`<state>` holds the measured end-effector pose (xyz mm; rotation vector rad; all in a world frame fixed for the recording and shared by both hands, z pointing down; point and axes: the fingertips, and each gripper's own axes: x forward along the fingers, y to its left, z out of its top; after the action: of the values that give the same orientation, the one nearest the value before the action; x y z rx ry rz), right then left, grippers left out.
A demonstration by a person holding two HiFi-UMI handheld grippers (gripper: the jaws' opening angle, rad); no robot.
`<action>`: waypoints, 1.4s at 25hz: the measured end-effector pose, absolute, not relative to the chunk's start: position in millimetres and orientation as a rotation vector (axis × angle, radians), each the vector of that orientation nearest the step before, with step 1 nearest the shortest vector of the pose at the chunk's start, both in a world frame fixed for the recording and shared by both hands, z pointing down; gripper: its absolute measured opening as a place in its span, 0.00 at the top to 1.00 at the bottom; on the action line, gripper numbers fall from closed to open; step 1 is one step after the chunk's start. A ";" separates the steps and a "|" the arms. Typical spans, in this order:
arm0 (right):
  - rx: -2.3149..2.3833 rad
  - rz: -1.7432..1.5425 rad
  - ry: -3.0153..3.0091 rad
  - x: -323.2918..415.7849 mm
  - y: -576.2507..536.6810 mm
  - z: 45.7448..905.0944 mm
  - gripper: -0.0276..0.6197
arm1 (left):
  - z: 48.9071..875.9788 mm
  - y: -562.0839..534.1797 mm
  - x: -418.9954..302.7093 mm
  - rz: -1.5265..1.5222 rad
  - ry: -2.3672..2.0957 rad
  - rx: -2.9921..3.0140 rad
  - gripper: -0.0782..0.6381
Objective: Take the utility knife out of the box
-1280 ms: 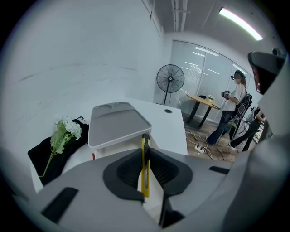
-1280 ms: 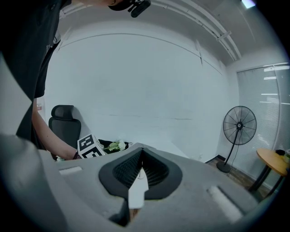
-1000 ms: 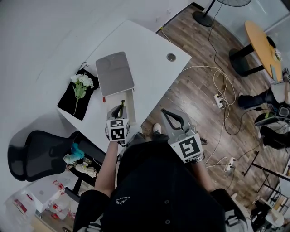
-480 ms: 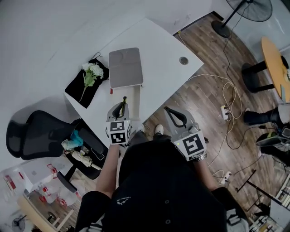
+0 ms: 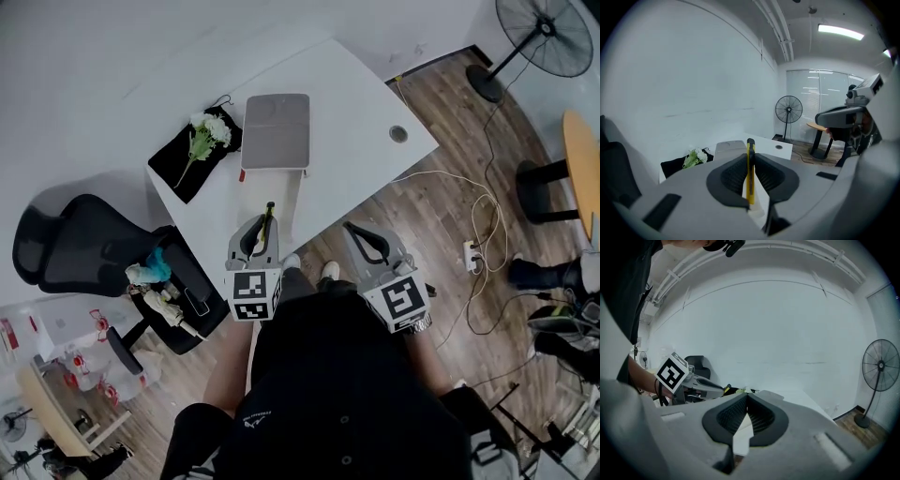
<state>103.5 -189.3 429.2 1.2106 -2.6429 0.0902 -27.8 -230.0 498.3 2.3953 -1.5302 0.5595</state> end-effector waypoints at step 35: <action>1.158 -0.078 -2.686 118.1 -187.5 403.1 0.95 | 425.2 -188.6 5.9 0.370 -1.648 2.516 0.82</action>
<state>118.1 -187.5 403.1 1.1577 -2.6857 -0.0780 5.9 -188.6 425.2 2.5155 -1.6475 0.3703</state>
